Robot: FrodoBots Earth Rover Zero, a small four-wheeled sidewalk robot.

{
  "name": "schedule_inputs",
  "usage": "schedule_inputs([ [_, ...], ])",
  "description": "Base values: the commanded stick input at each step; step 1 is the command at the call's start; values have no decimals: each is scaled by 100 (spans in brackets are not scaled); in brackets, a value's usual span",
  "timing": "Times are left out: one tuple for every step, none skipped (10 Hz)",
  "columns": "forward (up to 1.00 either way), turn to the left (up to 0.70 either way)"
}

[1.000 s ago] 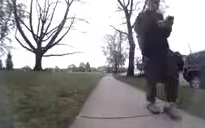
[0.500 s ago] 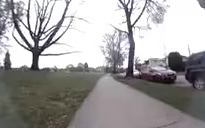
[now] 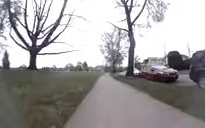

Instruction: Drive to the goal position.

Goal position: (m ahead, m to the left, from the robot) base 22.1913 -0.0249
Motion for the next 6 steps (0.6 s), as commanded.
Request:
schedule_inputs([
  [100, 0],
  [100, 0],
  [100, 0],
  [100, 0],
  [100, 0],
  [100, -26],
])
